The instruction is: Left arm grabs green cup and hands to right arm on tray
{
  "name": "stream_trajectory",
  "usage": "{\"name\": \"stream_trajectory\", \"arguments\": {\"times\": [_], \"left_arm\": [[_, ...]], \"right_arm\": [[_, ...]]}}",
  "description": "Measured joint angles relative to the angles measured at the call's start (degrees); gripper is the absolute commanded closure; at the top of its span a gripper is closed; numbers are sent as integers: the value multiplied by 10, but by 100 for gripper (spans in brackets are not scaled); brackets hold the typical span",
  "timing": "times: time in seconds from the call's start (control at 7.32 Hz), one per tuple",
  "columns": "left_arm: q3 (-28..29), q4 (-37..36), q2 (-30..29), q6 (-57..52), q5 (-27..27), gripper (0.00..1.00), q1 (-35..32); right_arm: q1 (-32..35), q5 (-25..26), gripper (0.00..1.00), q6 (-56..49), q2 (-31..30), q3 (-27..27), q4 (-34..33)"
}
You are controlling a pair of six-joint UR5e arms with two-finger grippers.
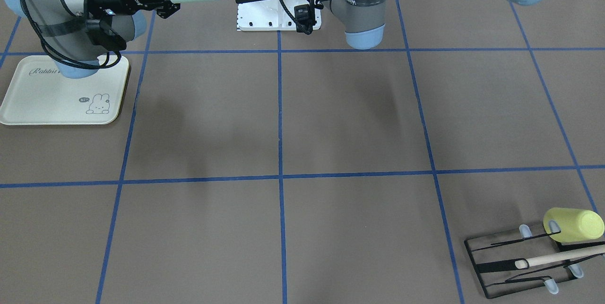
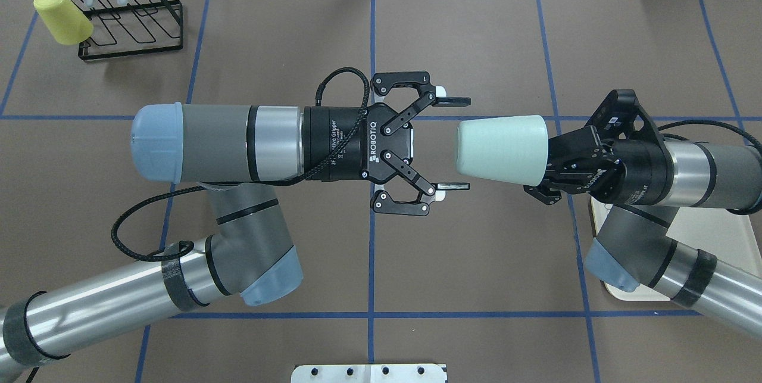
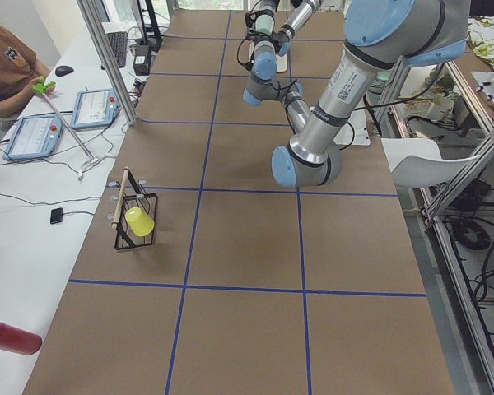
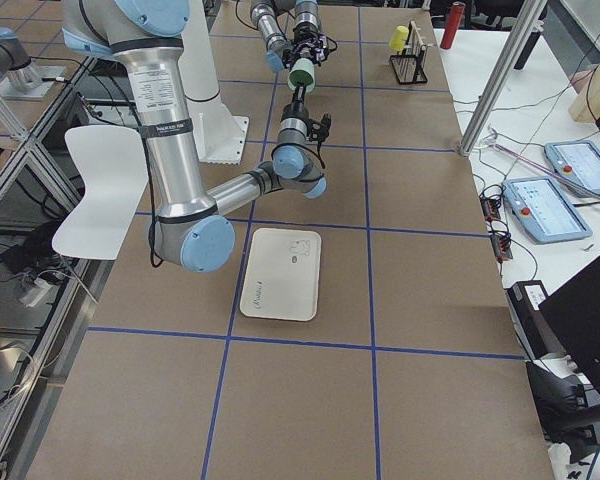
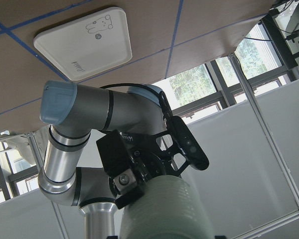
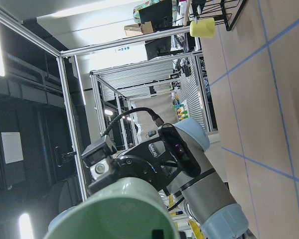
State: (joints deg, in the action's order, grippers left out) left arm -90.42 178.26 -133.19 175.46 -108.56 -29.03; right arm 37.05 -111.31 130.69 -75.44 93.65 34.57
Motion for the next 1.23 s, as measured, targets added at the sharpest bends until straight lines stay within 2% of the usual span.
{"name": "stream_trajectory", "arguments": {"times": [0.41, 0.68, 0.96, 1.23], "left_arm": [[-17, -2, 26, -29, -12, 0, -28], [-45, -8, 76, -84, -59, 0, -78], [-51, -49, 100, -162, -97, 0, -145], [-53, -171, 113, -333, -148, 0, -194]], "right_arm": [[11, 16, 100, 10, -10, -17, 9], [50, 1, 100, -18, -19, -72, 5], [93, -82, 100, -103, -22, -133, -18], [176, -209, 100, -188, -21, -148, -116]]}}
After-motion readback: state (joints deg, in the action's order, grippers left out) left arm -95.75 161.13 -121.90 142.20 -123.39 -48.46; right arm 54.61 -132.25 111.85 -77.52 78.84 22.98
